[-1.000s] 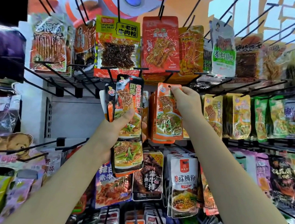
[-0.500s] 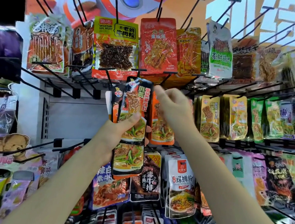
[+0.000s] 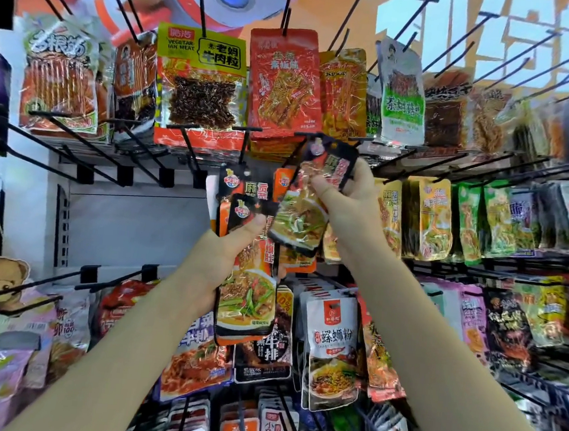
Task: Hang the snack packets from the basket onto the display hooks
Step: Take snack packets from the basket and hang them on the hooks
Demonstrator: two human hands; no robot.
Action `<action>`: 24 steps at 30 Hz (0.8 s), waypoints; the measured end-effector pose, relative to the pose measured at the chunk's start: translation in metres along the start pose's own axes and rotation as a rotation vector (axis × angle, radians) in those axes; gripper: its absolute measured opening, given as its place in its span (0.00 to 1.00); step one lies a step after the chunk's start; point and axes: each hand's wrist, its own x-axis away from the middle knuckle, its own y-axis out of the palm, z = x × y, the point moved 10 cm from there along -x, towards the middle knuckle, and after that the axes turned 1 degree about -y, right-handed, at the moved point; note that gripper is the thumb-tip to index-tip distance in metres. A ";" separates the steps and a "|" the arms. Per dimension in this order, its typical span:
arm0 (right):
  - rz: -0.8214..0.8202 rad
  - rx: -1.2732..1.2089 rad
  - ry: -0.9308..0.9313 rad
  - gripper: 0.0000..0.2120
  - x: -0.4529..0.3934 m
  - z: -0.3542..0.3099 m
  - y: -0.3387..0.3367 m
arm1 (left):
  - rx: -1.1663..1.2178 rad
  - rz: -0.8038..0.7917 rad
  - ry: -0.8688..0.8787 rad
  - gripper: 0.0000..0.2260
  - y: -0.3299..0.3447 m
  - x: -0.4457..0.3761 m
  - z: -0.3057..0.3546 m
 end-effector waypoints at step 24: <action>0.083 0.160 0.173 0.23 -0.046 0.021 -0.061 | 0.073 0.049 0.016 0.52 0.027 -0.032 -0.004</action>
